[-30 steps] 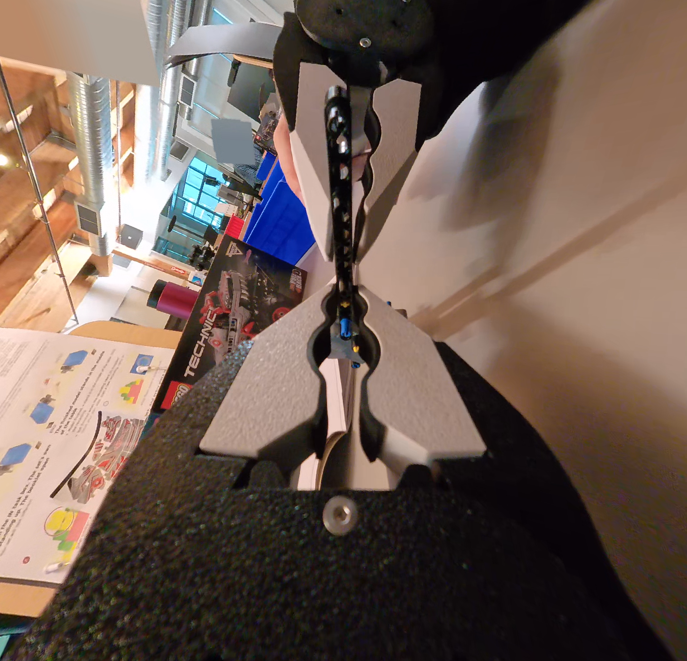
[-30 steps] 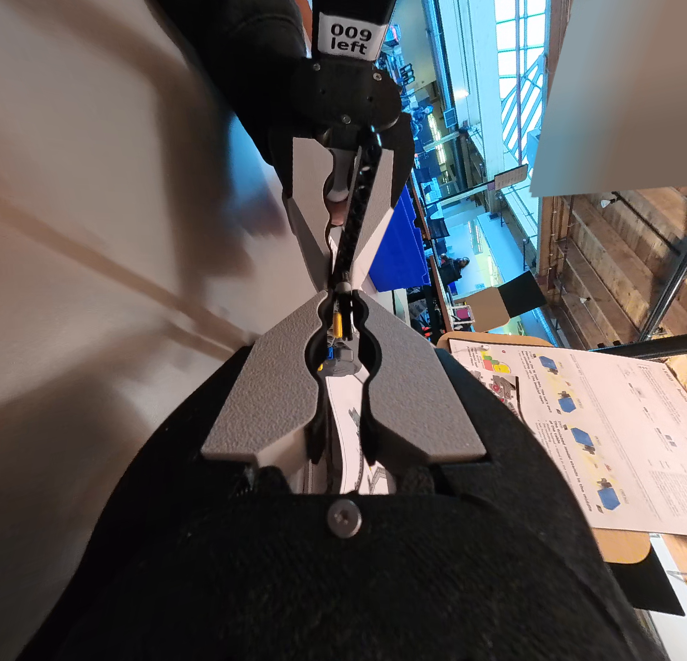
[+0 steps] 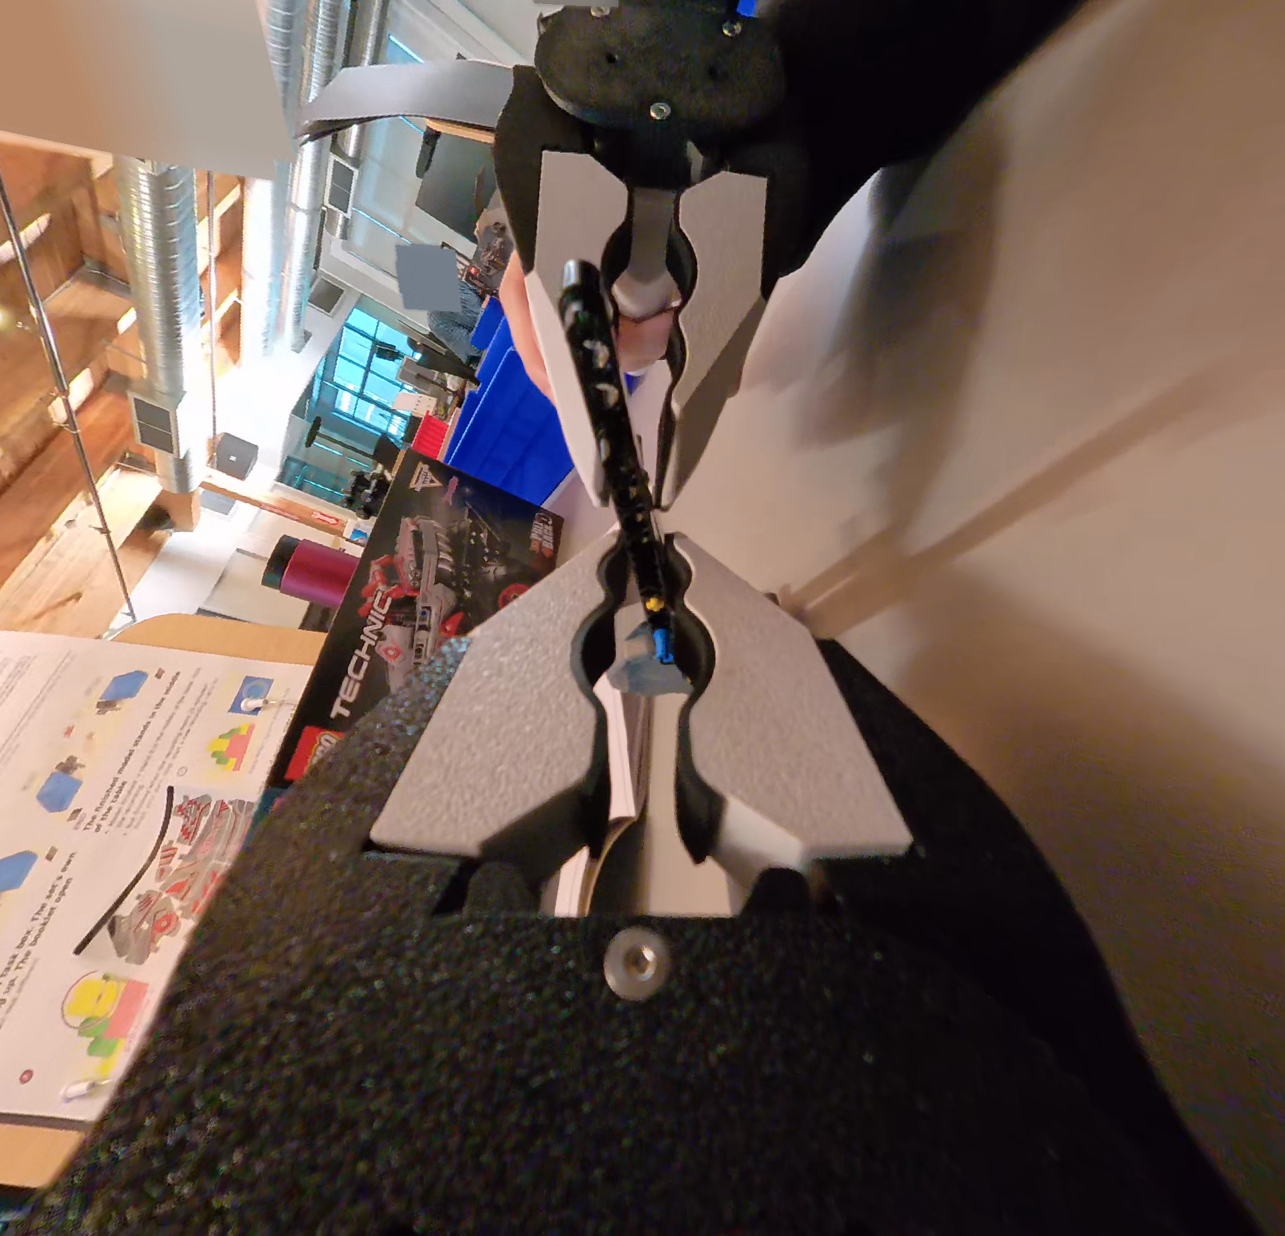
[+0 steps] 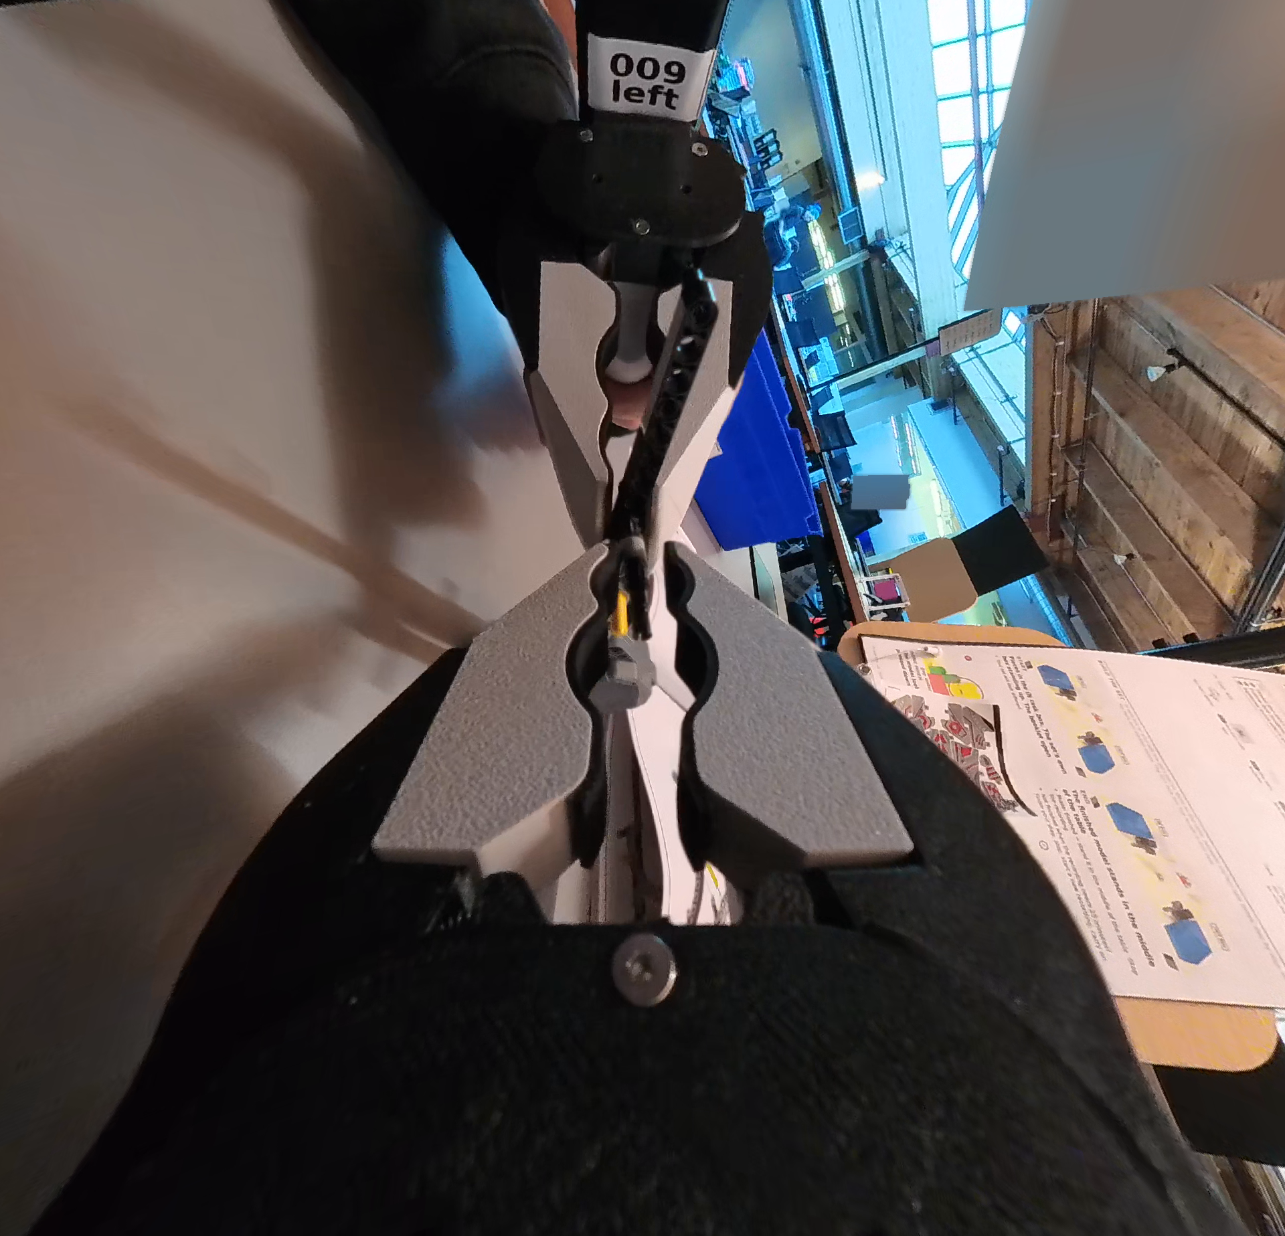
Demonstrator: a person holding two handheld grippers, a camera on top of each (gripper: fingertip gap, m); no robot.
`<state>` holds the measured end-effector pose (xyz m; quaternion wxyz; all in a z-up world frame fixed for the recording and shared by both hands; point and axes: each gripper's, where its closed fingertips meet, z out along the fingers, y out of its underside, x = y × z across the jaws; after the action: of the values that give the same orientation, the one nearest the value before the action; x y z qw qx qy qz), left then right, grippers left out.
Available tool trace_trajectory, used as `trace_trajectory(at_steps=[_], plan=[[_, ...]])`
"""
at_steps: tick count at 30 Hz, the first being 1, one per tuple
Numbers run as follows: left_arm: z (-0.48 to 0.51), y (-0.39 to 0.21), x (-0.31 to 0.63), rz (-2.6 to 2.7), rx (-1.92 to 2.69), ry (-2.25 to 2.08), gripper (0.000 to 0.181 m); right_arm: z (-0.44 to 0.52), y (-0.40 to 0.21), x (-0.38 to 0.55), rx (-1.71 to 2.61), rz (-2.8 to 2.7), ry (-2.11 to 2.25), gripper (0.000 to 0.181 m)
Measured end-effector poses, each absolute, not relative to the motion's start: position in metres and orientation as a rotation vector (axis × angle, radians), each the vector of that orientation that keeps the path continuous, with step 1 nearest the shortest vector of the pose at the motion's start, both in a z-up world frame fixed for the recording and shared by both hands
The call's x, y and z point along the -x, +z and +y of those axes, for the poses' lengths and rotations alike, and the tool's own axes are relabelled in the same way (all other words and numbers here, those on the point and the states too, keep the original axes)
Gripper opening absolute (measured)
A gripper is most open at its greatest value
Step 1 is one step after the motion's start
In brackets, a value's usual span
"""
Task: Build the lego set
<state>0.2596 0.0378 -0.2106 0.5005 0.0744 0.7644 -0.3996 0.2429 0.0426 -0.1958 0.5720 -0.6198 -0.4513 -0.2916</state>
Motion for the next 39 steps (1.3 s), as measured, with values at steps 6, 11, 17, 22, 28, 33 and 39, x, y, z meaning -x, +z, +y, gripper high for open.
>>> trace_trajectory(at_steps=[6,11,17,22,28,33,39], plan=[[0.041,-0.206,-0.26,1.828,-0.177,-0.975,0.014,0.043,-0.199,-0.244,1.475,-1.081,-0.705,0.004],[0.046,-0.207,-0.258,1.87,-0.185,-0.977,0.019,0.04,-0.199,-0.241,1.47,-1.1,-0.682,0.004],[0.044,-0.209,-0.255,1.892,-0.198,-0.968,0.014,0.039,-0.2,-0.239,1.466,-1.107,-0.671,0.004],[0.039,-0.209,-0.254,1.869,-0.227,-0.958,0.007,0.04,-0.199,-0.237,1.451,-1.106,-0.676,0.004],[0.038,-0.213,-0.256,1.878,-0.224,-0.931,0.005,0.042,-0.201,-0.241,1.458,-1.093,-0.698,0.014],[0.039,-0.21,-0.256,1.868,-0.22,-0.943,0.005,0.044,-0.207,-0.246,1.482,-1.116,-0.751,0.008],[0.037,-0.211,-0.254,1.867,-0.243,-0.929,0.006,0.043,-0.21,-0.246,1.508,-1.12,-0.72,0.007]])
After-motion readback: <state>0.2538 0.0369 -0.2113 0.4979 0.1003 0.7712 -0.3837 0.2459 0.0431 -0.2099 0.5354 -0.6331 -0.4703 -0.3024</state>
